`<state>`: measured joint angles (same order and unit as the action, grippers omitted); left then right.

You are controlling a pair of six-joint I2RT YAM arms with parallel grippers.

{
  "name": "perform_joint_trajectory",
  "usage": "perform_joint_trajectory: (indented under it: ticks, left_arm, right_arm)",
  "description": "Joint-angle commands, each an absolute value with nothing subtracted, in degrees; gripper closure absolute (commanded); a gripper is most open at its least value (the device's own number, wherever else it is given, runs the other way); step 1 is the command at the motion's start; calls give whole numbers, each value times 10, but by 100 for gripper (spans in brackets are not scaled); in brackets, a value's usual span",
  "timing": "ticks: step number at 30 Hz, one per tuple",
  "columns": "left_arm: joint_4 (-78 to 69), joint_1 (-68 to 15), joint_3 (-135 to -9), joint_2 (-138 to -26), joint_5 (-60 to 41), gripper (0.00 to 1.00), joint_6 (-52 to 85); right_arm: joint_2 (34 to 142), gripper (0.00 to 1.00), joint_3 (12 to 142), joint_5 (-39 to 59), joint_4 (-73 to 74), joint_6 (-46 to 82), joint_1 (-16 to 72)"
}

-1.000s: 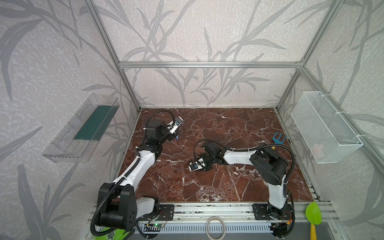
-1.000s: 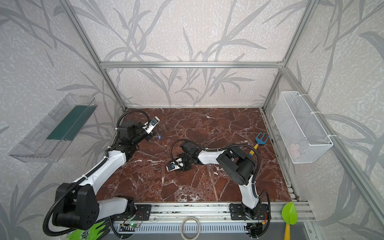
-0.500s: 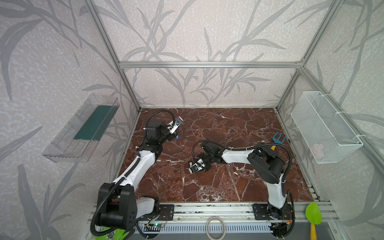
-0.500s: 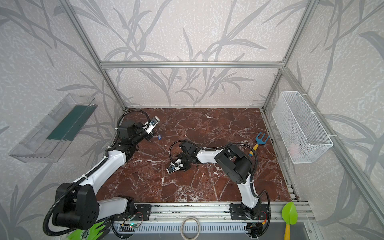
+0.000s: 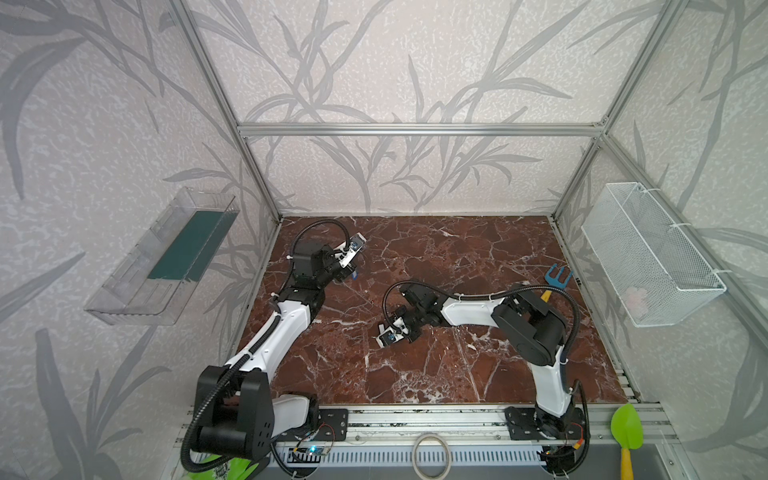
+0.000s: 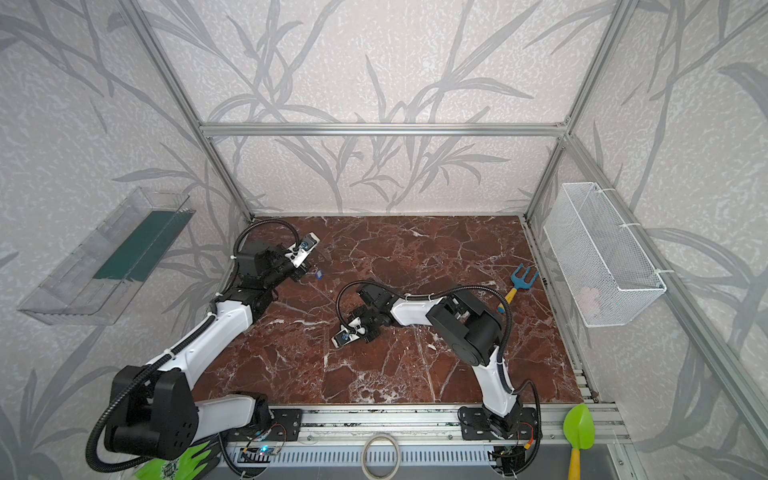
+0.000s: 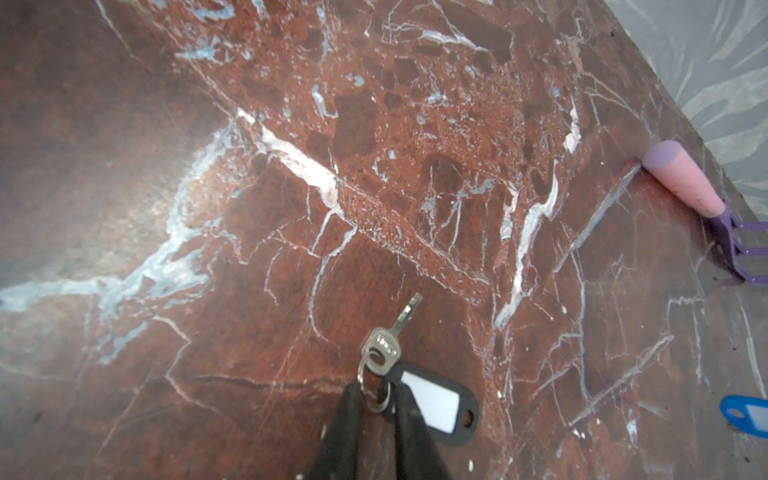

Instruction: Put the keys on the keyring

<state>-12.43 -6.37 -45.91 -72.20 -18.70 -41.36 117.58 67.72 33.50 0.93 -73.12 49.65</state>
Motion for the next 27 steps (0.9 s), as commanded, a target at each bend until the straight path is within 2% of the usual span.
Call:
perform_joint_trajectory:
  ticks: [1,7,14,27]
  left_arm:
    - [-138,-65,-464,-719,-189,100,-419]
    - [-135,-65,-464,-718,-189,100,-423]
    - [-137,-65,-465,-718,-194,100,-419]
    - [-165,-83,-478,-716,-255,100,-416]
  right_arm:
    - [1193,88,690,342,7,-730,501]
    - [1194,97,688,342,16,-727,503]
    - [1179,100,684,340,52,-647,503]
    - [1032,100,648,321,59,-290,451]
